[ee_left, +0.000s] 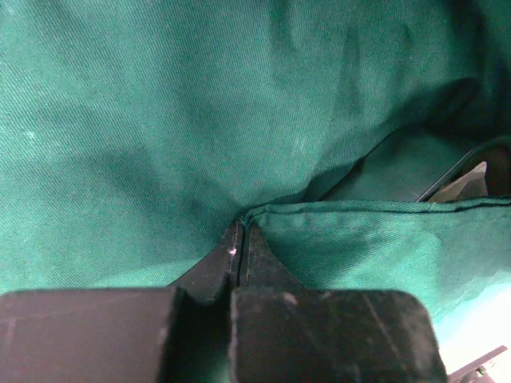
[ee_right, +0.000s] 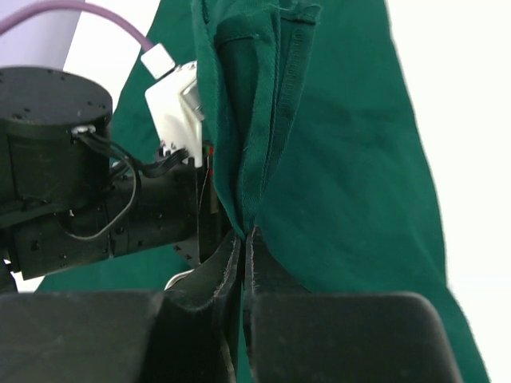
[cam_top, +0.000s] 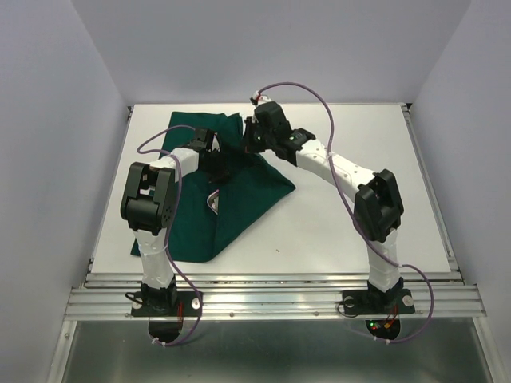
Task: Prepare the surgical pack
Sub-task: Pack the surgical kit at the center of the board.
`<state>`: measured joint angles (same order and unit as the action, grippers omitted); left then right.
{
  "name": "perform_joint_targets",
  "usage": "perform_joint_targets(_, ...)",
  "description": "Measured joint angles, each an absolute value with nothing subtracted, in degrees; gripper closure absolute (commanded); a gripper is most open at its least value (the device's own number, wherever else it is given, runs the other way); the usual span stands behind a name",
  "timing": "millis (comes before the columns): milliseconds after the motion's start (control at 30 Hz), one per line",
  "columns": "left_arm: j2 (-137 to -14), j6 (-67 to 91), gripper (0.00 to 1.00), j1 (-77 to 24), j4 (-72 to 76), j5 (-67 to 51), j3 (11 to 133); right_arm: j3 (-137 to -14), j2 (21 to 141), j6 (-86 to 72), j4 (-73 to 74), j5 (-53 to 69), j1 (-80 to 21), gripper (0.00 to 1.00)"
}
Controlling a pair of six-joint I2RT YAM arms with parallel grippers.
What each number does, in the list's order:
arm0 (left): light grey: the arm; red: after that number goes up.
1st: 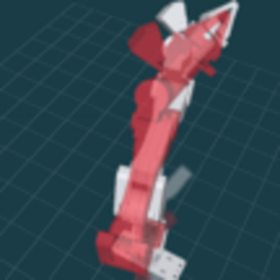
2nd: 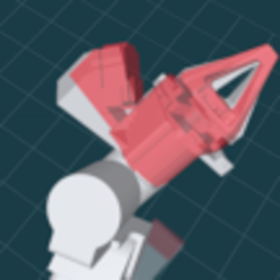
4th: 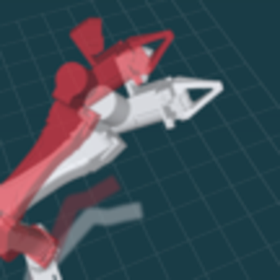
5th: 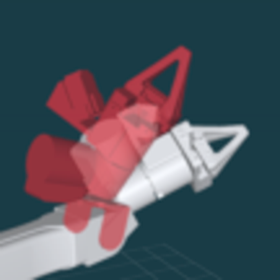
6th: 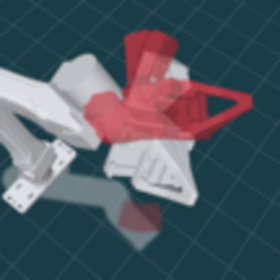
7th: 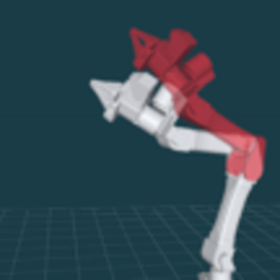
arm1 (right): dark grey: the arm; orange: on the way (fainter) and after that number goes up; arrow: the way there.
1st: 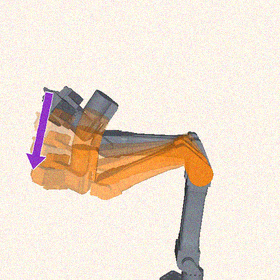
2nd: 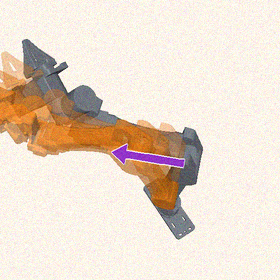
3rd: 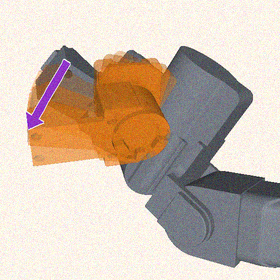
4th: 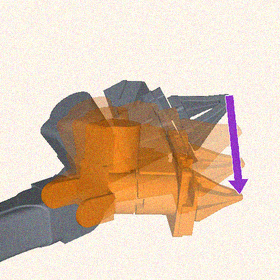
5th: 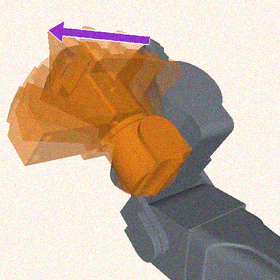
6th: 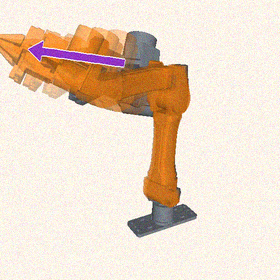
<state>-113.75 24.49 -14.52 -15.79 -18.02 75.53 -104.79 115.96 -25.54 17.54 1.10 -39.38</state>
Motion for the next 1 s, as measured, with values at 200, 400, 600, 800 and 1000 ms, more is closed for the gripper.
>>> perform_joint_targets(200,-113.82,24.51,1.0,-14.52,-15.75,-18.06,75.53,-102.52,116.86,-27.73,15.75,2.22,-40.97,0.99)
perform_joint_targets(400,-113.89,24.53,1.0,-14.52,-15.75,-18.2,75.61,-95.24,116.84,-30.57,11.49,5.06,-42.09,0.99)
perform_joint_targets(600,-113.93,24.71,1.0,-14.52,-15.92,-18.2,75.77,-92.84,116.84,-32.67,9.56,7.07,-43.11,0.99)
perform_joint_targets(800,-113.93,24.93,1.0,-14.48,-15.97,-18.22,75.77,-91.83,116.84,-33.76,8.05,7.84,-43.22,0.99)
perform_joint_targets(1000,-113.8,25.26,0.85,-14.41,-16.08,-18.06,75.77,-89.95,116.84,-34.94,6.83,8.4,-43.27,0.99)
